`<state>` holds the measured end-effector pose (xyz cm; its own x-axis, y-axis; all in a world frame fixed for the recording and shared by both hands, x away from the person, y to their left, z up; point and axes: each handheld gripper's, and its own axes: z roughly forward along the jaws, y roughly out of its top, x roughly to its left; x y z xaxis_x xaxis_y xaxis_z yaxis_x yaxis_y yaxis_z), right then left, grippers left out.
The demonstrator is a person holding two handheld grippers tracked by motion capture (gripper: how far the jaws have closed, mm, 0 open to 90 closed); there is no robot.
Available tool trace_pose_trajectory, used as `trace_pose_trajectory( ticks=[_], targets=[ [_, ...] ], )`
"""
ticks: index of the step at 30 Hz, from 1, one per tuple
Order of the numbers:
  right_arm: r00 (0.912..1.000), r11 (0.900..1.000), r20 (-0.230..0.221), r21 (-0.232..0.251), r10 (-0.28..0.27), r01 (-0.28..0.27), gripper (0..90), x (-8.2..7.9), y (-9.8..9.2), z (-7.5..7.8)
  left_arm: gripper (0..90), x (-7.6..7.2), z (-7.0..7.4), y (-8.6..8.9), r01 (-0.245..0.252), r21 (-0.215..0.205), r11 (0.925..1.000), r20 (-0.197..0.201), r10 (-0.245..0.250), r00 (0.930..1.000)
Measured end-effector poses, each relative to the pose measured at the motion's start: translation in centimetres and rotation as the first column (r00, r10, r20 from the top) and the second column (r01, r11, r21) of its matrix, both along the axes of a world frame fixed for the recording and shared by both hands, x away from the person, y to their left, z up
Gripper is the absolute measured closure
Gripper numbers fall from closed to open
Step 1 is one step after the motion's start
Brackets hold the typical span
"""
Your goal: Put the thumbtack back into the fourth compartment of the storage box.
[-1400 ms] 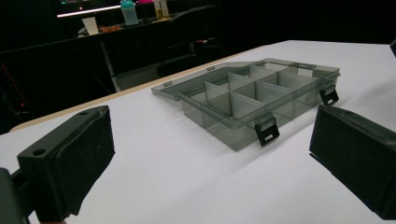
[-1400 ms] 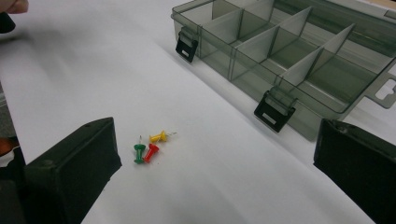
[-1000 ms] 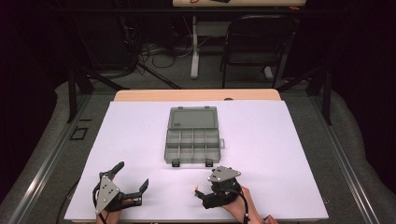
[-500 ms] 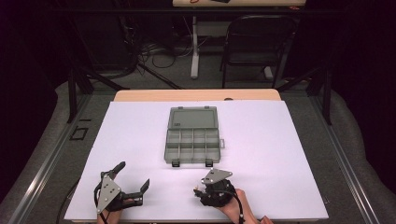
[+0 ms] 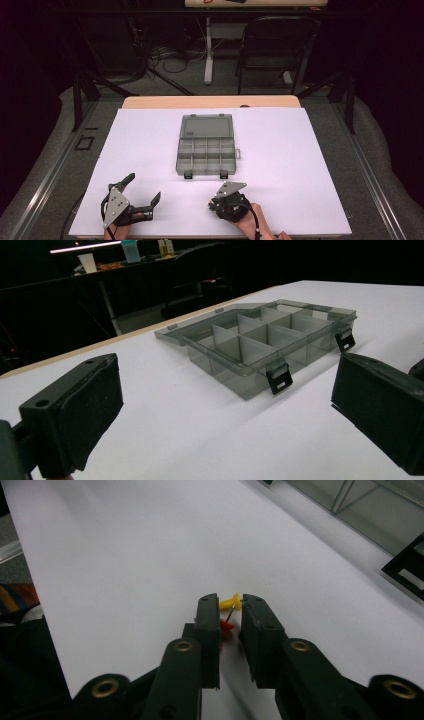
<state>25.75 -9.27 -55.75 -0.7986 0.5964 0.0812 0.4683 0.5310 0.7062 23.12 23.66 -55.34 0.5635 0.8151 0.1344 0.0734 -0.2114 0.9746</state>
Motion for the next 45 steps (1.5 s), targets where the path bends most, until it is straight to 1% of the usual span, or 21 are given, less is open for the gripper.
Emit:
trace_pose_trajectory(
  ticks=[1,3,10,12,14,15,17,20,23,24,28,32,37,45],
  targets=[
    [1.0000,1.000,-0.006,0.004,0.000,0.000,79.7,0.0,-0.1,0.0,0.0,0.0,0.0,0.0,-0.001,0.000,1.0000,0.000,0.001,1.0000],
    [1.0000,1.000,-0.001,-0.003,-0.001,0.001,81.1,0.1,-0.2,0.1,0.1,-0.1,0.0,0.0,-0.001,0.000,1.0000,0.001,0.001,1.0000],
    [1.0000,1.000,-0.007,-0.003,-0.003,0.003,81.5,0.1,-0.4,0.0,0.1,-0.1,0.1,0.0,0.001,0.000,1.0000,0.002,-0.001,1.0000],
    [0.9999,1.000,-0.010,-0.001,-0.010,0.010,76.7,0.2,-0.4,0.0,0.0,-0.1,0.0,0.0,-0.001,-0.002,1.0000,0.000,0.001,1.0000],
    [0.9998,1.000,-0.016,0.009,-0.012,0.012,74.1,0.2,-0.5,0.0,0.1,-0.1,0.1,0.1,-0.002,-0.002,1.0000,0.003,0.002,1.0000],
    [0.9999,1.000,-0.010,0.009,-0.014,0.014,72.8,0.1,-0.6,0.1,0.1,-0.2,0.1,0.1,-0.002,-0.003,1.0000,0.003,0.002,1.0000],
    [0.9999,1.000,-0.005,0.012,-0.015,0.015,72.6,0.0,-0.7,0.2,0.1,-0.2,0.1,0.1,-0.002,-0.002,1.0000,0.003,0.002,1.0000],
    [0.9998,1.000,-0.008,0.013,-0.019,0.019,76.1,0.0,-1.0,0.3,0.0,-0.1,0.1,0.0,0.001,-0.002,1.0000,0.005,-0.001,1.0000],
    [0.9995,1.000,-0.025,0.000,-0.019,0.019,80.5,0.0,-1.1,0.0,0.0,-0.1,0.1,0.0,-0.002,-0.001,1.0000,0.003,0.002,1.0000],
    [0.9996,1.000,-0.023,-0.005,-0.014,0.014,81.2,0.0,-1.1,-0.1,0.0,-0.1,0.1,0.1,-0.003,0.000,1.0000,0.002,0.003,1.0000],
    [0.9997,1.000,-0.021,-0.007,-0.010,0.010,81.3,0.1,-1.1,0.0,0.1,-0.2,0.1,0.1,-0.009,-0.007,0.9999,0.005,0.009,1.0000],
    [0.9998,1.000,-0.017,0.001,-0.009,0.009,81.6,0.0,-1.1,-0.1,0.1,-0.2,0.2,0.0,-0.004,-0.004,1.0000,0.006,0.004,1.0000],
    [0.9996,1.000,-0.028,0.017,-0.008,0.009,82.1,0.2,-1.3,-0.2,0.0,-0.1,0.1,0.1,-0.006,-0.004,1.0000,0.004,0.006,1.0000],
    [0.9998,0.999,-0.019,0.037,-0.009,0.010,82.3,0.1,-1.5,0.1,0.0,-0.1,0.1,0.0,-0.005,-0.002,1.0000,0.007,0.005,1.0000]
  ],
)
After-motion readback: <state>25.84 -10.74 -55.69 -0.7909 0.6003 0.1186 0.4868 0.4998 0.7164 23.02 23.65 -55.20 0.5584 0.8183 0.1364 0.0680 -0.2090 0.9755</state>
